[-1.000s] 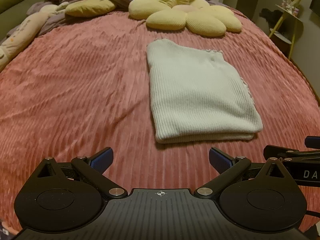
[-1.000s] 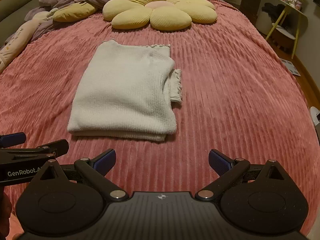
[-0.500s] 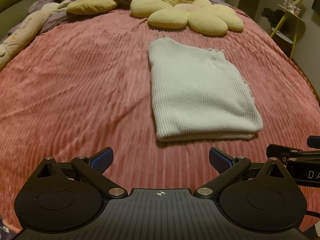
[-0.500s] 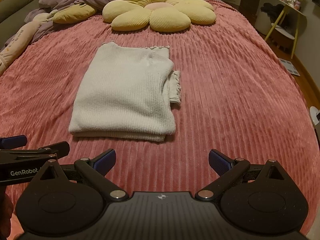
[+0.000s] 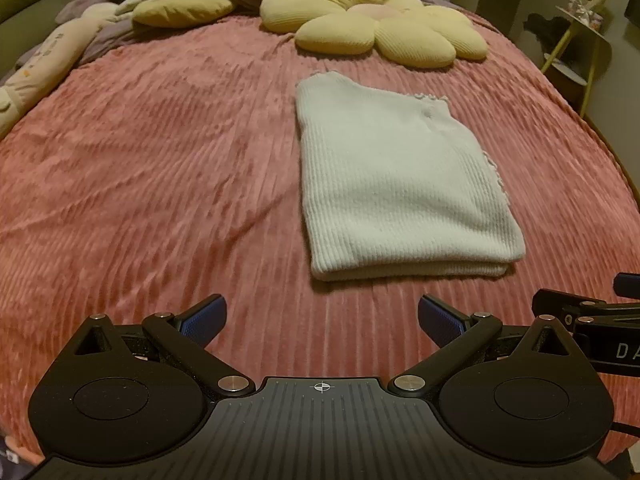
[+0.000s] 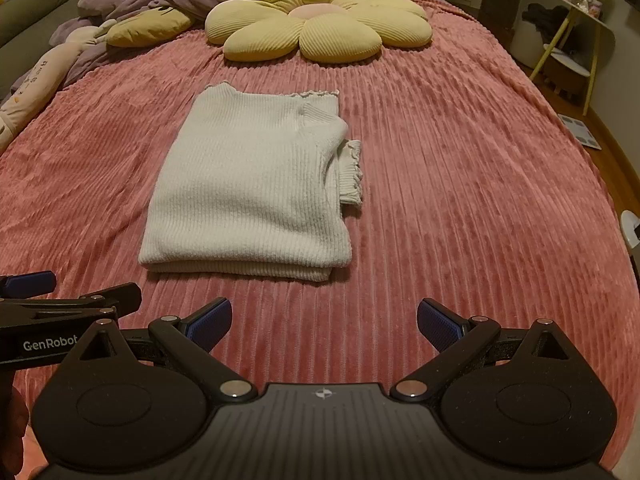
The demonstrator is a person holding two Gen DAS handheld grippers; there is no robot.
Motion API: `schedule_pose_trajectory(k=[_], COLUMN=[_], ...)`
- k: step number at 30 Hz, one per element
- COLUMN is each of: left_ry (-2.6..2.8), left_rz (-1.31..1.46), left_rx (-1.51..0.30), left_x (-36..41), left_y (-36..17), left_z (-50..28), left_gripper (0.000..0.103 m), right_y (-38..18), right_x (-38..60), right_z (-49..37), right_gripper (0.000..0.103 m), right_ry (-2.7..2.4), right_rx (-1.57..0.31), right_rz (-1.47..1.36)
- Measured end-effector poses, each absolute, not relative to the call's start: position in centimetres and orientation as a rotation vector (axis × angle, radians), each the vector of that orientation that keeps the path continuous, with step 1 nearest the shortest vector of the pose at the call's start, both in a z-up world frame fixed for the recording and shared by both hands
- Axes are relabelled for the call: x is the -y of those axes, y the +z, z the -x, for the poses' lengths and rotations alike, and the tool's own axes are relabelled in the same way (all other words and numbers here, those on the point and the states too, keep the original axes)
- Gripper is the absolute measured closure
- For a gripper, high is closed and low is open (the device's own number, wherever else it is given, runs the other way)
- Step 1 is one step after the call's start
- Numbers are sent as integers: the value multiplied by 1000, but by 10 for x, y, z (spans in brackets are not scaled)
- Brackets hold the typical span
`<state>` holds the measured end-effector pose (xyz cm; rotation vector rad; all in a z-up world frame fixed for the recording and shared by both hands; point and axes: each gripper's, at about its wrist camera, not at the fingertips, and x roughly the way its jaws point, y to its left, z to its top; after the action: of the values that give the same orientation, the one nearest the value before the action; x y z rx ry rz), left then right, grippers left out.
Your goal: Fold small clothes
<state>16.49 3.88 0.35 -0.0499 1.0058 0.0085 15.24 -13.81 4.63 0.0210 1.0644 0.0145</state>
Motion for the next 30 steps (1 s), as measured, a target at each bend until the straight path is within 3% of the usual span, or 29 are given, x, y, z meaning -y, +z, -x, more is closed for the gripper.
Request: schedule_pose_trajectory(k=[30], left_ry=[12], left_rz=[62], left_rx=[-1025], left_x=[-40], left_y=[-1], left_z=[-168], left_gripper=[0], right_y=[38], right_x=[140], right_z=[-155], right_gripper=[4], right_ry=[11], right_rx=[-1078], right_rz=[-27])
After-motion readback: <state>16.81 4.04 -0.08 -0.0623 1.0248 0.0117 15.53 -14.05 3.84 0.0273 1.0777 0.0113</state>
